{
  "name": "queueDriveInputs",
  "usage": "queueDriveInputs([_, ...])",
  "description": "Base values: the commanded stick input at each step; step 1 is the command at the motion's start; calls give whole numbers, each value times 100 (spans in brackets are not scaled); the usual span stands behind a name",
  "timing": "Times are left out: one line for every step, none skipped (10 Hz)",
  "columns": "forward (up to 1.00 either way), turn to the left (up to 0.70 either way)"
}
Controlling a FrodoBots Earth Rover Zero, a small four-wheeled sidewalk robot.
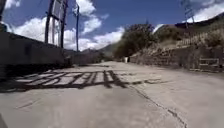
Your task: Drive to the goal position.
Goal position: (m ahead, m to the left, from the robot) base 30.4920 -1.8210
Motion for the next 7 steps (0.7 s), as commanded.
queueDriveInputs([100,-1])
queueDriveInputs([100,-1])
queueDriveInputs([100,-1])
queueDriveInputs([100,-1])
queueDriveInputs([100,-1])
queueDriveInputs([100,-1])
queueDriveInputs([100,-1])
